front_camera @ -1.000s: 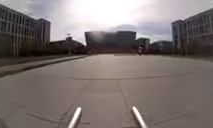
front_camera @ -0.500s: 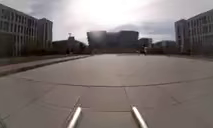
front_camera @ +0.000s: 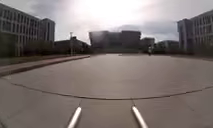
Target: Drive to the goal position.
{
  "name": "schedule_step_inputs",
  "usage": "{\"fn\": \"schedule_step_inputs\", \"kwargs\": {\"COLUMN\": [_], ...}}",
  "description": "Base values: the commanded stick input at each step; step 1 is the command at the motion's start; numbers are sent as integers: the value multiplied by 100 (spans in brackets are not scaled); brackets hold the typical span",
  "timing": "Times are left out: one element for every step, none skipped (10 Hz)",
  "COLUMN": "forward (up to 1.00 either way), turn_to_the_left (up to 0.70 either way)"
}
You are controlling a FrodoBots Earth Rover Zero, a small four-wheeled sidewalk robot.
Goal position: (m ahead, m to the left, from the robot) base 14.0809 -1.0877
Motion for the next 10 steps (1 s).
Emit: {"fn": "schedule_step_inputs", "kwargs": {"forward": [100,100,100,100,100,100,100,100,100,100], "turn_to_the_left": [0,0,0,0,0,0,0,0,0,-12]}}
